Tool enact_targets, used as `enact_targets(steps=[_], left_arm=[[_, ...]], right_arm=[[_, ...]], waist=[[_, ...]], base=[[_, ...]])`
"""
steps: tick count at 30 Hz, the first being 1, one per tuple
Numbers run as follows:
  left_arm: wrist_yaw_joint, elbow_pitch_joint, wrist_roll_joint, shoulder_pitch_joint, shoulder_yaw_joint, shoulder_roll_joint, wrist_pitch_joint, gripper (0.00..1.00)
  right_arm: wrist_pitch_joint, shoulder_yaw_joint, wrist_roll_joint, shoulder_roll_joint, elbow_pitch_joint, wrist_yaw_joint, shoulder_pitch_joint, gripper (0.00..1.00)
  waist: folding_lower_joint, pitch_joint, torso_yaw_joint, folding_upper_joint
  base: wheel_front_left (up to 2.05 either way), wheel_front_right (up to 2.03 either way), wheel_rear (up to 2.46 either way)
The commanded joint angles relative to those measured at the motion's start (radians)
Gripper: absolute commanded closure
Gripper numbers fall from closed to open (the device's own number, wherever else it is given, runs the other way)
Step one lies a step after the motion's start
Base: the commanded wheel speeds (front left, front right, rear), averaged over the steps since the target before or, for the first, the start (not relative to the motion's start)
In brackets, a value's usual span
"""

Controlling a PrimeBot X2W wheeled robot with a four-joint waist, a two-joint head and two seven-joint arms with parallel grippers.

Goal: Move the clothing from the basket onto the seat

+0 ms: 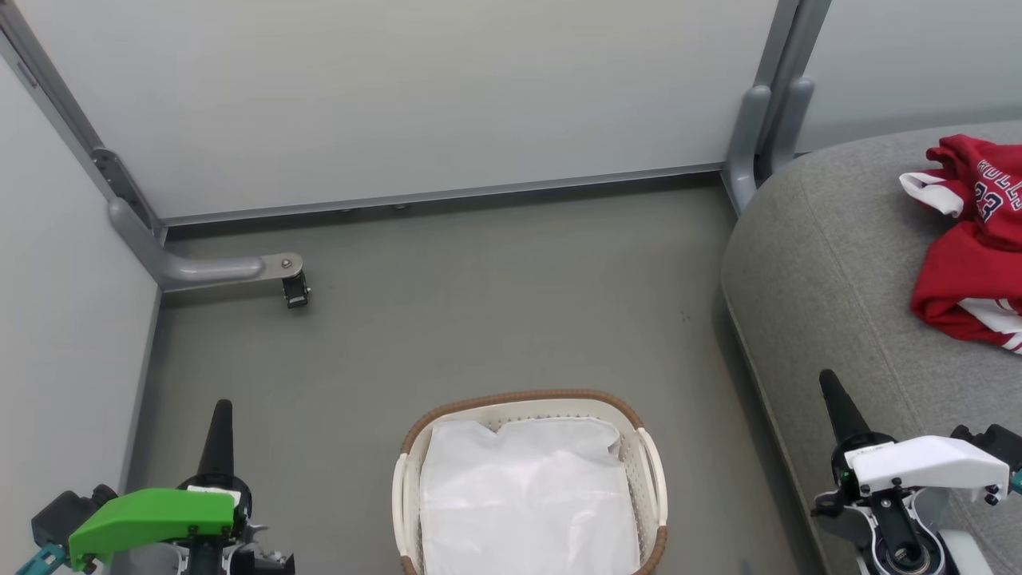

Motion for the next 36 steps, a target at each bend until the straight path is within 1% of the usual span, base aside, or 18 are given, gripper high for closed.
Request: enact_targets(steps=[1,36], left_arm=[[-0.007,-0.011,-0.027,-0.019,0.004,0.007,0.007,1.0],[-0.008,-0.034,-0.288,-0.041,0.027,0.009,0.077,1.0]], right_arm=[[0.009,-0.005,0.026,-0.006,-0.013,-0.001,0.001,1.0],[0.078,-0.037,0.29,-0.008,-0.05,-0.001,0.01,1.0]], waist=[[0.0,-0.001,0.0,0.0],[0.0,-0.016,-0.002,0.0]], base=[[0.0,0.0,0.0],[0.0,0.0,0.0]])
